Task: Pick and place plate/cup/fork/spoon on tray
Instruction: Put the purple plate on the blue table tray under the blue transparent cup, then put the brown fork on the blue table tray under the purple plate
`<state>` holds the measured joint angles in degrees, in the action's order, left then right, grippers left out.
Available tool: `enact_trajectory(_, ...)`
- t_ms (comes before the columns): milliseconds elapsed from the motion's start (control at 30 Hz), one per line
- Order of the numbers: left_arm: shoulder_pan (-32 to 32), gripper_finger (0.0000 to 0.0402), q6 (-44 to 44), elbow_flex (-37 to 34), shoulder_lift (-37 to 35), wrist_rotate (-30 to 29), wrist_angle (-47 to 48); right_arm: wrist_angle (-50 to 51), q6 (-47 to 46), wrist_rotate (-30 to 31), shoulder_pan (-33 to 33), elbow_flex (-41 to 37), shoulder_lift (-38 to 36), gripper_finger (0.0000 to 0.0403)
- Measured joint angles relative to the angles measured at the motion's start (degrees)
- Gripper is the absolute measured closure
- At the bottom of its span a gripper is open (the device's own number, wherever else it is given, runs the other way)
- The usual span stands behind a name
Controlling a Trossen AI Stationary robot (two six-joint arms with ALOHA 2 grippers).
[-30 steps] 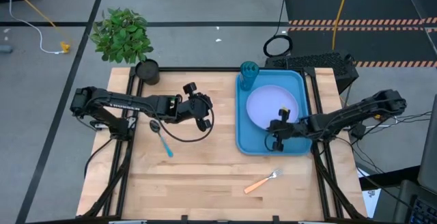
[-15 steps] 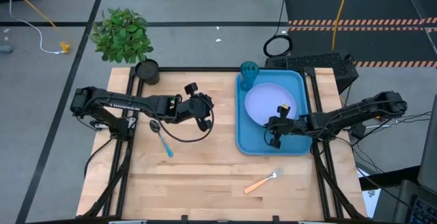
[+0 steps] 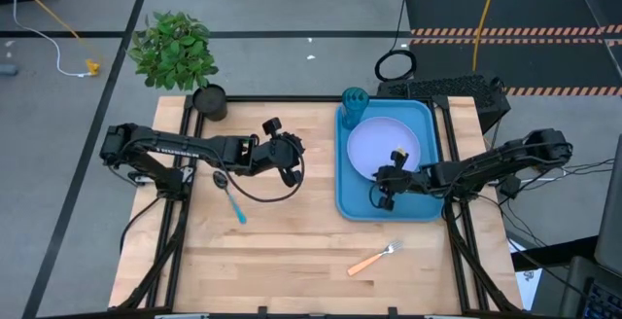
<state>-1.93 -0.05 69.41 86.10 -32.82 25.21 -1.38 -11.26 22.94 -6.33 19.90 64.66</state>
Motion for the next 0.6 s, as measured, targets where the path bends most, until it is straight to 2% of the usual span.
enact_trajectory(167,0.0,0.0273,0.0,0.0,0.0,0.0,0.0,-0.6,-0.2,0.5,-0.2,0.0,-1.3,0.0298)
enact_trajectory(467,-1.0,0.0273,-6.7,0.0,0.0,4.8,0.0,1.8,-4.4,-14.1,-3.9,3.1,-8.3,0.0270)
enact_trajectory(600,-3.5,0.0273,-11.2,0.0,0.0,5.0,-0.2,3.9,-7.0,-17.0,-8.0,5.5,-9.0,0.0260)
